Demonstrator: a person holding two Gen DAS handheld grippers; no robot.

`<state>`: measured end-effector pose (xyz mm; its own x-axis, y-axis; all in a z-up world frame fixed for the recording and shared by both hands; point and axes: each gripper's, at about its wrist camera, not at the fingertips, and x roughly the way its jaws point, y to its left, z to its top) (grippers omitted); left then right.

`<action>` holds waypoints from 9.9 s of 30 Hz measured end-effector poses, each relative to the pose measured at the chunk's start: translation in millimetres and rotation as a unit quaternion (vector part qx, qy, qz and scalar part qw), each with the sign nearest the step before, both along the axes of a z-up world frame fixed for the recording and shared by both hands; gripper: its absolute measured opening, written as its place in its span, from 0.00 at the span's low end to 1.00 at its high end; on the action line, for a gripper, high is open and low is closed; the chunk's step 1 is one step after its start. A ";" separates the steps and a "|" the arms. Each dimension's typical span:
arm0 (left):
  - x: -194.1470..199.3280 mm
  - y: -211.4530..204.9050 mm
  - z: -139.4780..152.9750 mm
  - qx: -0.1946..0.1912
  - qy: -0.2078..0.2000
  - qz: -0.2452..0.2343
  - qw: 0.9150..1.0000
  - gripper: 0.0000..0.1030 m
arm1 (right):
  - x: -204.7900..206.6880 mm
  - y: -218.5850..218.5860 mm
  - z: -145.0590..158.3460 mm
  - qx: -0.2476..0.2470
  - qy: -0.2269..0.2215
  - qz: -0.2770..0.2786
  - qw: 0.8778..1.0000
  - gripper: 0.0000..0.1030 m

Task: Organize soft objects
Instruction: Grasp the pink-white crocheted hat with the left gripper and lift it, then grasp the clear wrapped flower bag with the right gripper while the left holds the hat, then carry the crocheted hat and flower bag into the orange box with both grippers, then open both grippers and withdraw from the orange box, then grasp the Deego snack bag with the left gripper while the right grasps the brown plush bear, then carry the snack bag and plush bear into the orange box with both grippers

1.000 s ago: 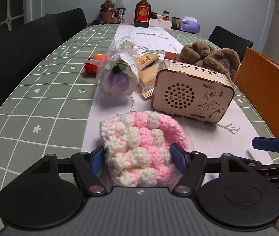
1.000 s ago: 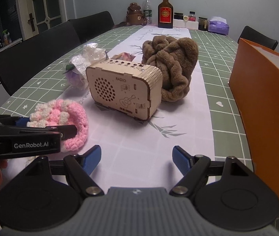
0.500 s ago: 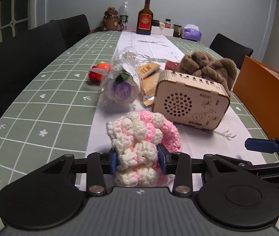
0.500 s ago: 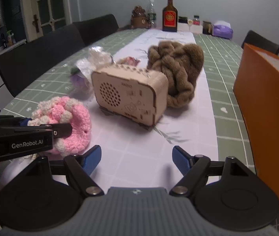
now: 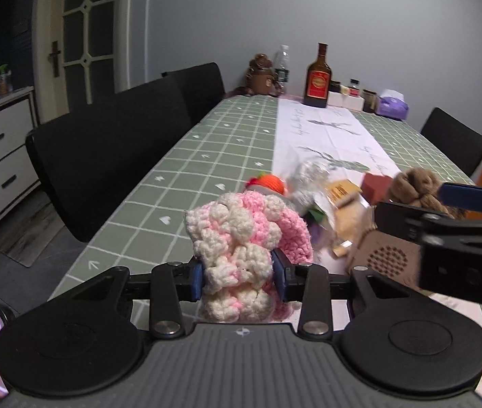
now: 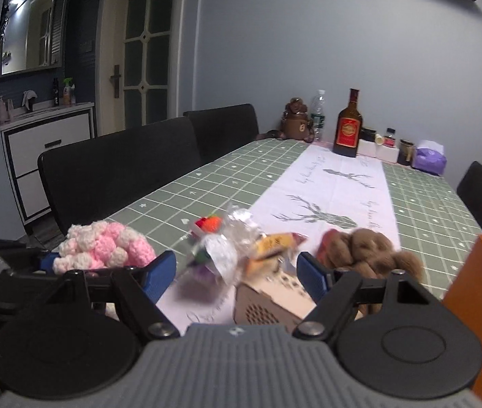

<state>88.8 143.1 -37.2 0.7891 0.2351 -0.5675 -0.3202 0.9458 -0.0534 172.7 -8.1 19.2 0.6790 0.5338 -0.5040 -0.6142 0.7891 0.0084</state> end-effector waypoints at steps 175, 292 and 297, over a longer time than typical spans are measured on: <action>-15.5 -66.4 31.9 -0.057 -0.073 -0.164 0.982 0.69 | -32.9 -143.2 1.7 0.033 0.103 -0.115 0.987 0.68; 71.8 -299.4 69.9 -0.065 0.061 -0.383 0.920 0.42 | 24.0 -361.0 84.4 -0.092 0.140 -0.210 0.963 0.29; 78.9 -320.2 51.8 -0.037 0.098 -0.388 0.916 0.42 | 40.6 -366.2 63.6 -0.118 0.168 -0.186 0.961 0.29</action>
<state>167.8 -177.1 14.6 0.5834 -0.3982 -0.7078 0.4371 0.8885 -0.1395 213.3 -374.3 82.7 0.5781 0.1290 -0.8057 -0.2832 0.9578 -0.0499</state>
